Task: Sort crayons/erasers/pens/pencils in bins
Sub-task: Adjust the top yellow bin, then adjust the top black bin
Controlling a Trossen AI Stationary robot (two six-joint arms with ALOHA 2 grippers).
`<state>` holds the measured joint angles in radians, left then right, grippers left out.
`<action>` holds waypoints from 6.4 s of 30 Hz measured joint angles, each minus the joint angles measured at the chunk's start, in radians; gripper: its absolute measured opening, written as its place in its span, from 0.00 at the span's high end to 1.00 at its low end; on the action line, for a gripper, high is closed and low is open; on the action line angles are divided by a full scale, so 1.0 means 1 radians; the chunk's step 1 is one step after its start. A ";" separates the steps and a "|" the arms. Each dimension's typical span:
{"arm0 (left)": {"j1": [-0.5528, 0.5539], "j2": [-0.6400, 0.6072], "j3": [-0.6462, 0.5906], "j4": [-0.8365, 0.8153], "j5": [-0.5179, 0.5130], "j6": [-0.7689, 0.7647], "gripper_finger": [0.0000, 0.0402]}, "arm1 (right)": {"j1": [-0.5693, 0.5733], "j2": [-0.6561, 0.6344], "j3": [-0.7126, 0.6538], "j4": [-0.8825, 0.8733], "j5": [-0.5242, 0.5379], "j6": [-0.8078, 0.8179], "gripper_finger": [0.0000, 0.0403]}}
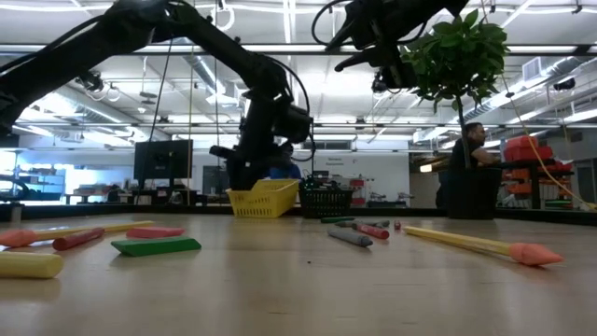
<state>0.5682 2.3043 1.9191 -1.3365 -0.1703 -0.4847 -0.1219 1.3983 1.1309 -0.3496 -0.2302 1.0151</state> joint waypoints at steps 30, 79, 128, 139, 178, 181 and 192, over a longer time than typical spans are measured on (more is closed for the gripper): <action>-0.109 -0.232 -0.044 -0.058 0.128 0.282 0.84 | 0.001 0.000 0.000 0.000 0.038 0.005 0.69; -0.088 -0.217 -0.337 0.424 0.206 -0.032 0.93 | 0.000 0.000 0.000 -0.011 0.065 0.074 0.69; -0.165 -0.378 -0.155 0.175 0.216 0.003 0.93 | -0.017 0.000 0.000 -0.250 0.151 0.203 0.69; -0.175 -0.535 -0.155 0.086 0.132 0.056 0.95 | -0.169 0.007 -0.001 -0.403 0.245 0.233 0.69; -0.167 -1.068 -0.160 0.110 0.115 0.477 0.95 | -0.245 0.497 0.554 -0.510 0.213 -0.002 0.80; -0.167 -1.069 -0.160 0.109 0.115 0.465 0.95 | -0.252 0.593 0.660 -0.650 0.252 0.010 0.80; -0.166 -1.071 -0.160 0.106 0.068 0.370 0.94 | -0.348 0.699 0.762 -0.721 0.247 -0.052 0.80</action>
<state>0.4019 1.2329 1.7588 -1.2302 -0.1025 -0.1147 -0.4698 2.0976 1.8931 -1.0706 0.0170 0.9628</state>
